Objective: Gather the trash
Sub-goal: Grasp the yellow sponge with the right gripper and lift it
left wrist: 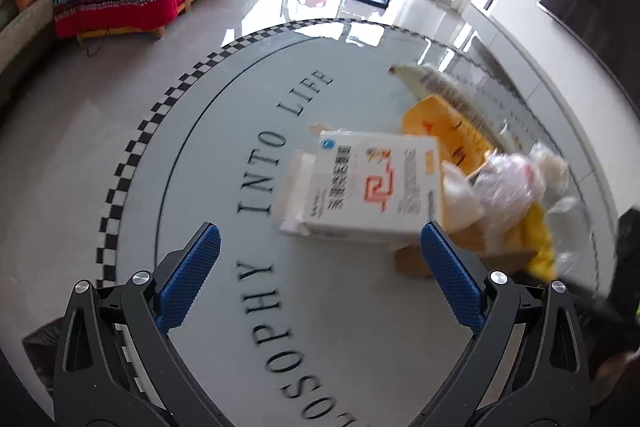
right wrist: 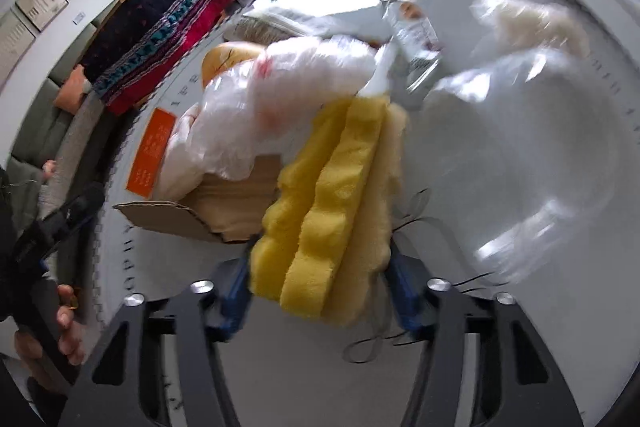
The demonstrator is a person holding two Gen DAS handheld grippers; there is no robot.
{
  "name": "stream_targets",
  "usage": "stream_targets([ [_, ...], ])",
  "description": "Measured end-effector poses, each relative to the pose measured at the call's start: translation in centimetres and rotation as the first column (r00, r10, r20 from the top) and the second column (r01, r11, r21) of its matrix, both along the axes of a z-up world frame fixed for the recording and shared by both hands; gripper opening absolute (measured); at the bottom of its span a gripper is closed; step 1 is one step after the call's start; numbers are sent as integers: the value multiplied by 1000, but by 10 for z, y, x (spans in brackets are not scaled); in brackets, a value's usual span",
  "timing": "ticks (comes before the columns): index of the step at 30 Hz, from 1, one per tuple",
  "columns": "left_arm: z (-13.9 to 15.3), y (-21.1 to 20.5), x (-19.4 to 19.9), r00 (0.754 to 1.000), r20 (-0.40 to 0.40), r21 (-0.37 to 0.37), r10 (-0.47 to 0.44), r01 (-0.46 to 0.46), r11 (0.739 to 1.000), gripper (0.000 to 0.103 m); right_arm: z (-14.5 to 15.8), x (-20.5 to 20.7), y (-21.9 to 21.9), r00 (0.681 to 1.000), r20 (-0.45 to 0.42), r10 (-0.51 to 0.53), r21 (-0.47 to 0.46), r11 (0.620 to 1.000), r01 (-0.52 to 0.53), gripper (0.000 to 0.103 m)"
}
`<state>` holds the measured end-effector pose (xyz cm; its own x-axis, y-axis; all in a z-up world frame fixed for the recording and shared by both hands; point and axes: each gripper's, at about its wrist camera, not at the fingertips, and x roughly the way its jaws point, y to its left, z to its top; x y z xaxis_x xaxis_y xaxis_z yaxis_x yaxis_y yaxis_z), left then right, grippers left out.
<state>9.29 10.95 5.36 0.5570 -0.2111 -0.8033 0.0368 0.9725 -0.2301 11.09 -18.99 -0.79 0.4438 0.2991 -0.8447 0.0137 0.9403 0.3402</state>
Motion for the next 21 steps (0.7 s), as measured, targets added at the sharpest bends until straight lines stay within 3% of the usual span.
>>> stream_targets([
  [5, -5, -14, 19, 995, -96, 6, 38, -37, 999, 97, 7, -16, -4, 999, 39, 21, -20, 1000, -20, 47],
  [8, -8, -17, 21, 990, -111, 13, 88, -87, 996, 97, 12, -29, -8, 997, 65, 38, -38, 999, -36, 48],
  [13, 2, -50, 19, 998, -61, 215, -2, 15, 976, 97, 23, -34, -7, 995, 84, 57, -31, 998, -54, 48],
  [16, 5, -74, 22, 997, -58, 356, -47, 65, 932, 97, 27, -35, -6, 995, 87, 56, -17, 998, -55, 48],
  [19, 12, -86, 16, 995, -37, 390, -94, 101, 915, 97, 28, -37, -7, 994, 91, 60, -5, 998, -59, 49],
  [21, 13, -88, 17, 992, -52, 366, -118, 128, 922, 97, 27, -36, -5, 994, 86, 61, -3, 998, -61, 49],
])
